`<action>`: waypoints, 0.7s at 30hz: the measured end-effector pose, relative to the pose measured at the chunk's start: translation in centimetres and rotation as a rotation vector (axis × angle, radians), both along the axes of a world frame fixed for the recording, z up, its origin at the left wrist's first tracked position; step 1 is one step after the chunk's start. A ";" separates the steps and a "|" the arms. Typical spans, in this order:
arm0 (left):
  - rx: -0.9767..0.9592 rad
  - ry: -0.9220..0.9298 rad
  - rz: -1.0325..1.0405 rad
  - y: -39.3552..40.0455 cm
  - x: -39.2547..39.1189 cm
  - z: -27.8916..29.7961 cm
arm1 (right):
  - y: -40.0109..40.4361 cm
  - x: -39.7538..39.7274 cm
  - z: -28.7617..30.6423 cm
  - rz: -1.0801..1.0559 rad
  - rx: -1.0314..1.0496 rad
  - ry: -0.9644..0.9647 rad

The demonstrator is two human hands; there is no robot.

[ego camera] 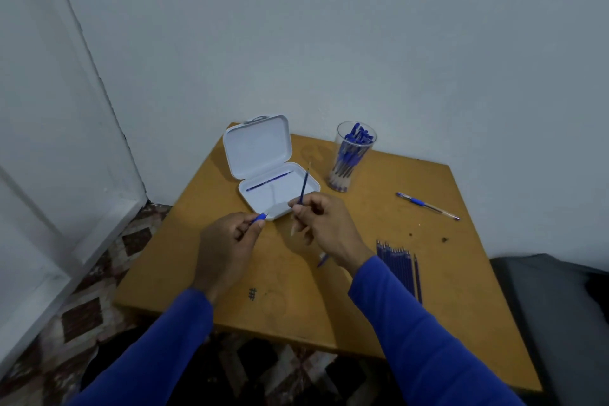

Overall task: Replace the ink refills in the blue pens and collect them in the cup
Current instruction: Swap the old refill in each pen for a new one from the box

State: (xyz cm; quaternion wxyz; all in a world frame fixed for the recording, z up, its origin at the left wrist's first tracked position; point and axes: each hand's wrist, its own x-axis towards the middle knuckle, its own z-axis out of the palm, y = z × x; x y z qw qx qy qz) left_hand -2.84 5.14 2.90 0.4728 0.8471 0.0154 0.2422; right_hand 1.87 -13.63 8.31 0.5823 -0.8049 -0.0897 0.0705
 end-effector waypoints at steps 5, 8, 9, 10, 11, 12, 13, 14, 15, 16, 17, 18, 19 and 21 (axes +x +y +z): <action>-0.064 -0.006 -0.137 -3.2 -1.2 -0.2 | -2.4 -2.7 0.1 -0.121 0.259 0.148; -0.032 -0.008 -0.176 -4.7 -1.5 -0.4 | -3.7 -3.6 0.5 -0.173 0.307 0.137; -0.021 -0.010 -0.190 -5.1 -1.6 -0.5 | -4.1 -3.8 0.6 -0.180 0.315 0.129; -0.007 -0.010 -0.204 -5.5 -1.7 -0.4 | -4.4 -4.0 0.7 -0.190 0.316 0.121; 0.010 -0.008 -0.215 -5.9 -1.8 -0.4 | -4.6 -4.2 0.7 -0.203 0.315 0.116; 0.023 -0.008 -0.225 -6.2 -1.8 -0.4 | -4.8 -4.4 0.7 -0.217 0.313 0.111; 0.032 -0.007 -0.230 -6.4 -1.8 -0.4 | -4.9 -4.5 0.7 -0.230 0.312 0.108; 0.039 -0.005 -0.233 -6.6 -1.9 -0.5 | -5.1 -4.6 0.7 -0.241 0.311 0.103; 0.044 -0.007 -0.233 -6.8 -1.9 -0.5 | -5.1 -4.8 0.8 -0.246 0.310 0.098; 0.046 -0.009 -0.234 -6.9 -2.0 -0.5 | -5.2 -4.8 0.8 -0.248 0.308 0.091; 0.050 -0.010 -0.234 -7.0 -2.0 -0.5 | -5.3 -4.9 0.8 -0.250 0.306 0.084; 0.057 -0.009 -0.235 -7.0 -2.0 -0.5 | -5.3 -4.9 0.8 -0.253 0.305 0.078; 0.064 -0.007 -0.236 -7.1 -2.0 -0.4 | -5.3 -5.0 0.8 -0.258 0.305 0.075; 0.069 -0.004 -0.241 -7.2 -2.1 -0.4 | -5.3 -5.0 0.7 -0.266 0.309 0.071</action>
